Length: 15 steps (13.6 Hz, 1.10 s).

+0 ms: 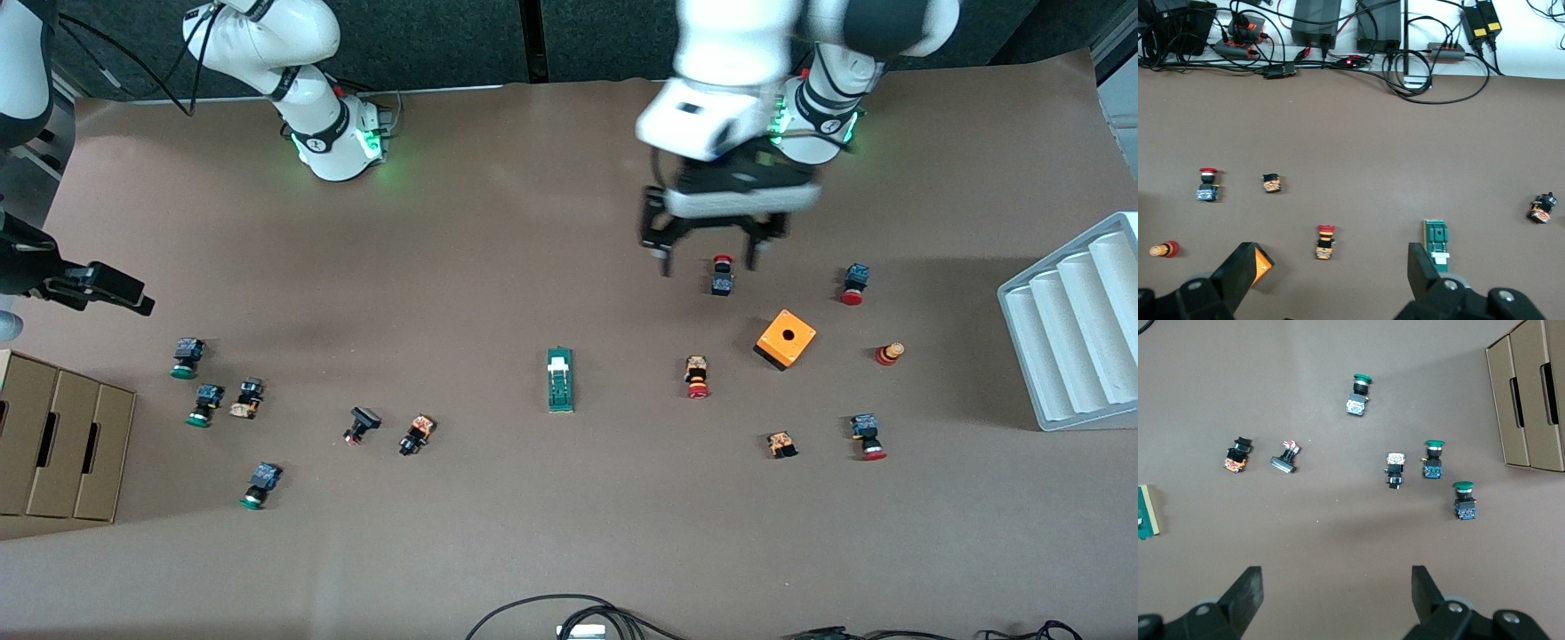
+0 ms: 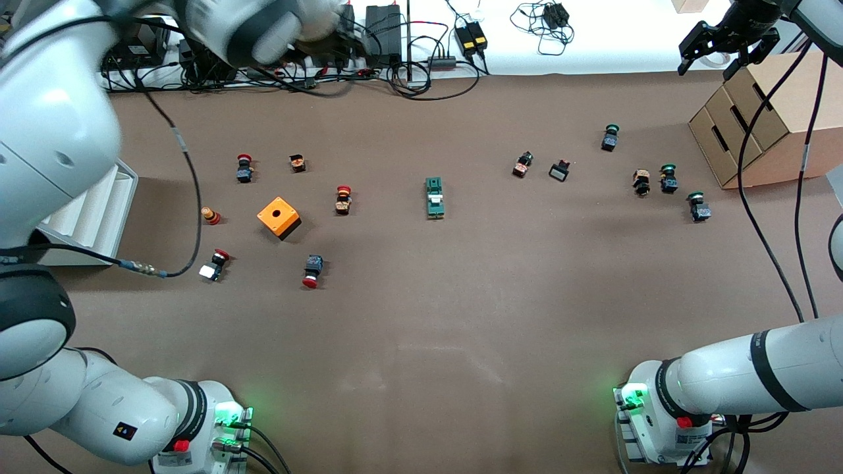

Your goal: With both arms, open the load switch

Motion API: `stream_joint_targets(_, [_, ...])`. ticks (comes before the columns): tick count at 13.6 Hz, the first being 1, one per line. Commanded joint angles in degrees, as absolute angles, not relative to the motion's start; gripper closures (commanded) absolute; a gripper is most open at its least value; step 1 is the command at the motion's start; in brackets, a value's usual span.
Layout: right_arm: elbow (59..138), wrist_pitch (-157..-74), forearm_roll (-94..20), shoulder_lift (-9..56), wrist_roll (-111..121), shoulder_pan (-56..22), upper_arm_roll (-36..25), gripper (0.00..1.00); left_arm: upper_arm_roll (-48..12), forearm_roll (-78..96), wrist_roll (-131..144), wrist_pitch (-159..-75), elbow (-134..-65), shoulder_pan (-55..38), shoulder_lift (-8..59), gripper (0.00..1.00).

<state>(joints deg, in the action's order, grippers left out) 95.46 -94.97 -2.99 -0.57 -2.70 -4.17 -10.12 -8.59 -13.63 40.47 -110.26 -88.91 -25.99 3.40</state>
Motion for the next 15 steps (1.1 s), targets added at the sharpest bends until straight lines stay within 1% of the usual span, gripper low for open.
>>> stream_joint_targets(1, [94.04,-95.01,-1.93,0.26,-2.02,-4.31,-10.11,0.01,-3.36,-8.45,30.71,-107.33,-89.12,-25.05,0.97,0.0])
stream_joint_targets(2, [94.04,-95.1,-1.93,0.18,-2.02,-4.31,-10.19,0.01,-2.3,-8.0,28.24,-106.36,-89.12,-24.09,0.79,0.0])
stream_joint_targets(5, [94.04,-95.1,-1.93,0.26,-2.02,-4.31,-10.11,0.01,-2.2,-2.04,27.07,-103.98,-89.73,-18.39,0.62,0.0])
stream_joint_targets(7, [94.04,-95.1,-2.02,0.18,-2.11,-4.31,-10.19,0.01,-2.2,-0.53,25.41,-103.8,-91.49,-15.56,0.7,0.0])
stream_joint_targets(9, [94.04,-95.1,-2.02,0.18,-2.02,-4.31,-10.11,0.01,-0.1,-0.44,23.65,-103.27,-91.85,-13.73,1.05,0.0])
stream_joint_targets(12, [94.04,-95.1,-2.02,0.26,-2.11,-4.31,-10.11,0.01,3.06,-0.44,12.62,-102.84,-91.32,-11.78,1.05,0.0])
stream_joint_targets(14, [94.04,-95.1,-2.02,0.26,-2.11,-4.31,-10.11,0.01,5.79,0.34,8.45,-99.42,-89.4,-11.34,2.28,0.0])
stream_joint_targets(15, [94.04,-95.1,-2.02,0.26,-2.11,-4.31,-10.19,0.01,6.24,0.61,7.31,-97.32,-87.91,-10.9,2.46,0.0])
